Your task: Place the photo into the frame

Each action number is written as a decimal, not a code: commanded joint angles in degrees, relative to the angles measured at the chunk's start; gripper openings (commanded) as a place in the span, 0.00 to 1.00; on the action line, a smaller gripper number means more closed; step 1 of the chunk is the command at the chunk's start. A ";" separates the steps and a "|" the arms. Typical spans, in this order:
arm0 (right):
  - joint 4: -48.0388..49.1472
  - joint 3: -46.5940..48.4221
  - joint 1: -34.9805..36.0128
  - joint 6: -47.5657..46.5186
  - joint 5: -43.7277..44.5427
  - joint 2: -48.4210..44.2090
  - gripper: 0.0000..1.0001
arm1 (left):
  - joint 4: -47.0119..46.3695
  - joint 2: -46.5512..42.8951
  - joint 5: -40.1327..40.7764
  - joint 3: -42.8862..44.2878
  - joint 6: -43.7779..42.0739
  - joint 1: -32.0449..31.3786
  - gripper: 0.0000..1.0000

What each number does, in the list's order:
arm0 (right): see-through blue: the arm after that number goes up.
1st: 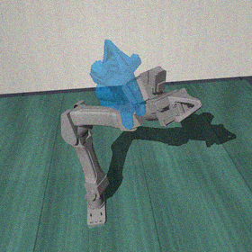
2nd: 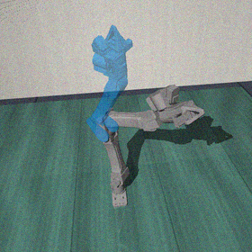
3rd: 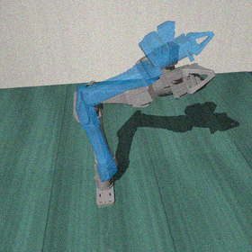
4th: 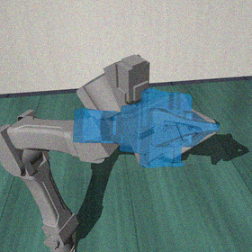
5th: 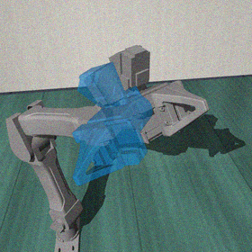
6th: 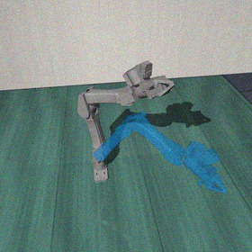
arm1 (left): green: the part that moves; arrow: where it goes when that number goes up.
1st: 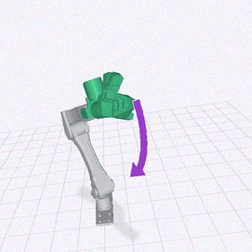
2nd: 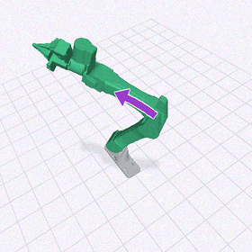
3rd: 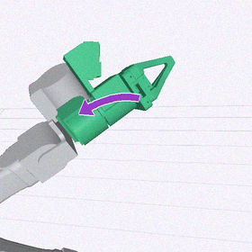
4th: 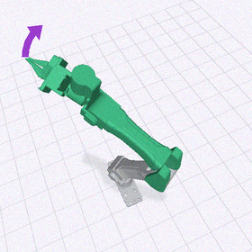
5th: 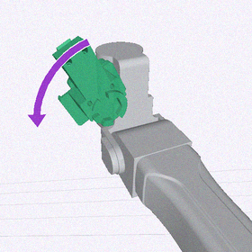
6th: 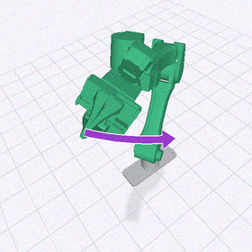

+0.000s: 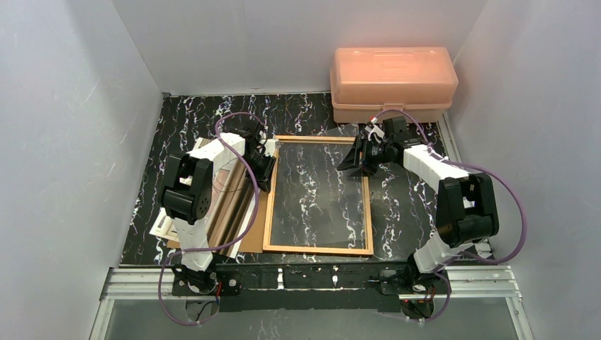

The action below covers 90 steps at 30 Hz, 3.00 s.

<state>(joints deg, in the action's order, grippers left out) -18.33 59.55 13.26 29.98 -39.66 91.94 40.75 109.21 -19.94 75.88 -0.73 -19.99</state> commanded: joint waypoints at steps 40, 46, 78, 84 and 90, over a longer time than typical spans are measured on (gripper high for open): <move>-17.17 10.51 3.14 -13.01 25.08 7.99 0.83 | 0.82 -0.09 -2.03 0.33 -0.24 -0.16 0.17; -18.75 12.39 4.35 -13.14 29.85 7.69 0.88 | 0.82 -0.24 -2.03 0.44 -0.34 -0.16 0.17; -16.79 7.41 11.60 -9.91 38.23 6.82 0.84 | 3.76 -3.44 -2.64 2.81 -0.51 1.42 0.16; -17.64 7.71 13.99 -9.46 43.72 6.76 0.84 | 4.11 -4.04 -2.82 2.74 -0.75 2.33 0.16; -16.69 6.61 14.32 -9.02 43.95 7.32 0.85 | 4.38 -4.12 -3.04 3.17 -0.87 2.84 0.16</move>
<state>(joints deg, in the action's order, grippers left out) -32.97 66.32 27.77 20.80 0.78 99.70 42.89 108.22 -21.58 77.03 -0.91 -17.69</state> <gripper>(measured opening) 0.843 0.166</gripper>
